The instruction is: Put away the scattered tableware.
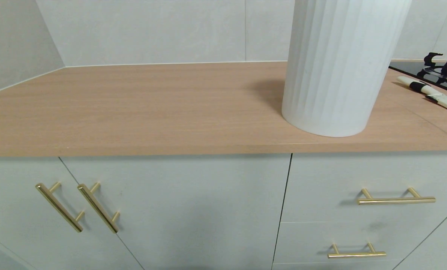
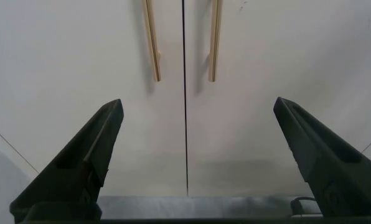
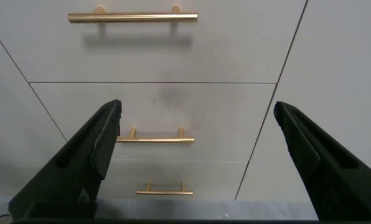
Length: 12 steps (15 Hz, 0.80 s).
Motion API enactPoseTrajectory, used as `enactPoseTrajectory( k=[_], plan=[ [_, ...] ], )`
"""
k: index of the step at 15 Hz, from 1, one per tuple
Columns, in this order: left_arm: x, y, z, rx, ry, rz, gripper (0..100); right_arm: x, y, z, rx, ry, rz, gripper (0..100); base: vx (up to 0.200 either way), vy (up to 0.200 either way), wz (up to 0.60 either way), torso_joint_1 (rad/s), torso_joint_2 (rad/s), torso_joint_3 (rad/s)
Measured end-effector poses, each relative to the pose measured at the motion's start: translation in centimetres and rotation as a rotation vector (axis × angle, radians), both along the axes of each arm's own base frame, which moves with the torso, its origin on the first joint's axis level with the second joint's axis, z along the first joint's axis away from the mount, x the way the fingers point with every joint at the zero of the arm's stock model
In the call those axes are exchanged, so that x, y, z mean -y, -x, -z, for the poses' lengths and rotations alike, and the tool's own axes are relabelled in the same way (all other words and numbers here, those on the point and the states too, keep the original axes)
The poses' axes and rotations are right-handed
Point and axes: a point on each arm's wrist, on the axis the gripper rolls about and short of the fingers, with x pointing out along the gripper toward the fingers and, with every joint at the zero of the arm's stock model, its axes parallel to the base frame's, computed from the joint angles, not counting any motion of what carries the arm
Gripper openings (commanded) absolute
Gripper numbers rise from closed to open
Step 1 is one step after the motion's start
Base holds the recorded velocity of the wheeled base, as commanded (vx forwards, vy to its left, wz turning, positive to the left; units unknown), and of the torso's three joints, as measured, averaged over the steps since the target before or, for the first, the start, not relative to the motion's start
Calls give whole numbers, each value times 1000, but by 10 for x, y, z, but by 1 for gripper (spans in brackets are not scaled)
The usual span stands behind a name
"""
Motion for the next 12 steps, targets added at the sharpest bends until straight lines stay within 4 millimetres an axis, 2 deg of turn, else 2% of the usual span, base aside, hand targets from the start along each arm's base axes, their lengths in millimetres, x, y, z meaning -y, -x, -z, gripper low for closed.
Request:
enactPoseTrajectory(
  k=[1, 11, 12],
  plan=[
    [0, 0, 0, 0, 0, 0, 100, 0, 0, 0, 0, 0, 0, 100, 0, 0, -600, -2, -2, 2],
    [0, 0, 0, 0, 0, 0, 100, 0, 0, 0, 0, 0, 0, 100, 0, 0, 0, 0, 0, 0],
    [0, 0, 0, 0, 0, 0, 100, 0, 0, 0, 0, 0, 0, 100, 0, -200, 0, 2, -2, -2]
  ],
)
